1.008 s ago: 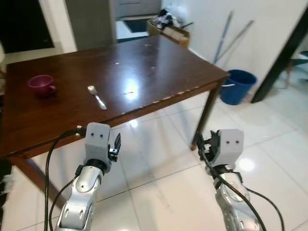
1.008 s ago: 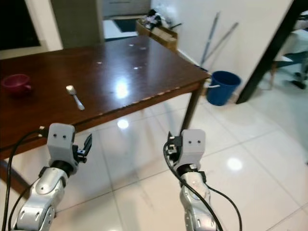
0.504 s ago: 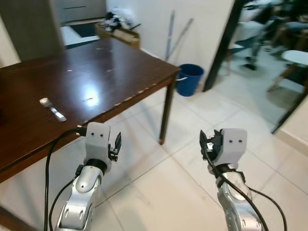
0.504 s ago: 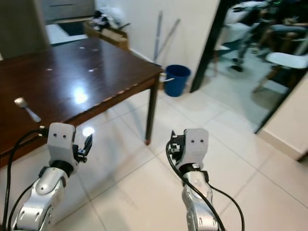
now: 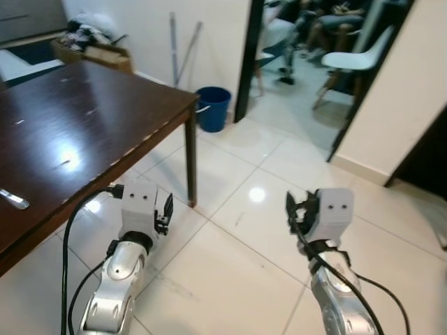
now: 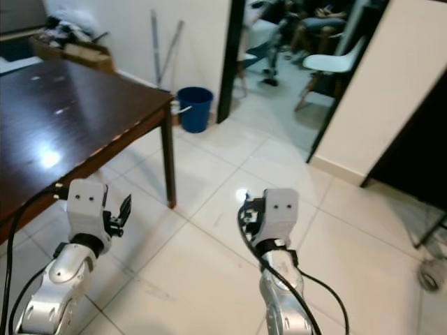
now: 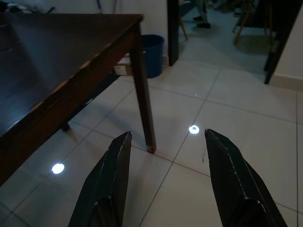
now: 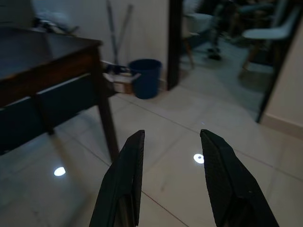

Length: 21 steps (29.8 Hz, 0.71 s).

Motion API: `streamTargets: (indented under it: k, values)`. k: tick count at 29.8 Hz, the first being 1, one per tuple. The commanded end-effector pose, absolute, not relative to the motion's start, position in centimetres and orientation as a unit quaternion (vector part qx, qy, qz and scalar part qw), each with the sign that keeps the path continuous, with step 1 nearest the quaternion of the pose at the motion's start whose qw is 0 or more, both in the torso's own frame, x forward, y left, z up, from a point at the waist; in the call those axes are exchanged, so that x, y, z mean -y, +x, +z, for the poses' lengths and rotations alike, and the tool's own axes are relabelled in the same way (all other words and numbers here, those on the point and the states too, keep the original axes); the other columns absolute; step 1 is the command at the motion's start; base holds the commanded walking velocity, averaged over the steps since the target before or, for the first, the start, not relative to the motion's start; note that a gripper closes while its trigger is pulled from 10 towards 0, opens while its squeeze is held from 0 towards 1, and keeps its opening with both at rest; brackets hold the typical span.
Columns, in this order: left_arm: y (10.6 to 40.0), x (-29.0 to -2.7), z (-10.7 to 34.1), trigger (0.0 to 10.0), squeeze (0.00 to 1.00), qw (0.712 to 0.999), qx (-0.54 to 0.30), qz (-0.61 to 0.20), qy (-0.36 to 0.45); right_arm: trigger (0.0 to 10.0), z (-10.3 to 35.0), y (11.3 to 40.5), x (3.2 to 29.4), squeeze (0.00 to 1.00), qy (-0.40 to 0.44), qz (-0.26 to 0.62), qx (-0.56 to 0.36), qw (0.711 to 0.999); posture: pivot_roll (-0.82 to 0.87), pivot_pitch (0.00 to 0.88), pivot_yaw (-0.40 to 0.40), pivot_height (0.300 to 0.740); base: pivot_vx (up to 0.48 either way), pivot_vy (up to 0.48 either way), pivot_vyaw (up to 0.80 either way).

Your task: Setting the table

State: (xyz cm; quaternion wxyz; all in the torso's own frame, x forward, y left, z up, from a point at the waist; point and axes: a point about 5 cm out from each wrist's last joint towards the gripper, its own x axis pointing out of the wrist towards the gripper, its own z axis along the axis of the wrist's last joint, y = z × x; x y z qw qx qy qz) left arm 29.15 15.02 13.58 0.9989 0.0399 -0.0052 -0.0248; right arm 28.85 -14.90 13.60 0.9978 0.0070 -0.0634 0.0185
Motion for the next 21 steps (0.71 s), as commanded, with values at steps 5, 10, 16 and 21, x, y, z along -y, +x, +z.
streamTargets:
  k: [5, 10, 16, 21]
  values:
    - [29.14, -14.93, 13.2, 10.0, 0.0, 0.999, -0.003, -0.027, 0.044, 10.0, 13.13, 28.75, 15.33, 0.0, 0.003, 0.01, 0.053, 0.999, -0.05, 0.0, 0.069, 0.74, 0.0, 0.0, -0.8]
    - [29.14, -14.9, 13.22, 10.0, 0.0, 0.999, -0.002, -0.028, 0.044, 10.0, 13.15, 28.74, 15.34, 0.0, 0.004, 0.009, 0.053, 0.999, -0.05, 0.0, 0.07, 0.74, 0.0, 0.0, -0.8]
    - [29.13, -14.86, 13.24, 10.0, 0.0, 0.999, -0.002, -0.029, 0.044, 10.0, 13.14, 28.68, 15.39, 0.0, 0.003, 0.008, 0.053, 0.999, -0.05, 0.0, 0.071, 0.74, 0.0, 0.0, -0.8]
    - [29.13, -14.83, 13.23, 10.0, 0.0, 0.999, -0.002, -0.03, 0.044, 10.0, 13.12, 28.68, 15.44, 0.0, 0.003, 0.008, 0.053, 0.999, -0.05, 0.0, 0.07, 0.74, 0.0, 0.0, -0.8]
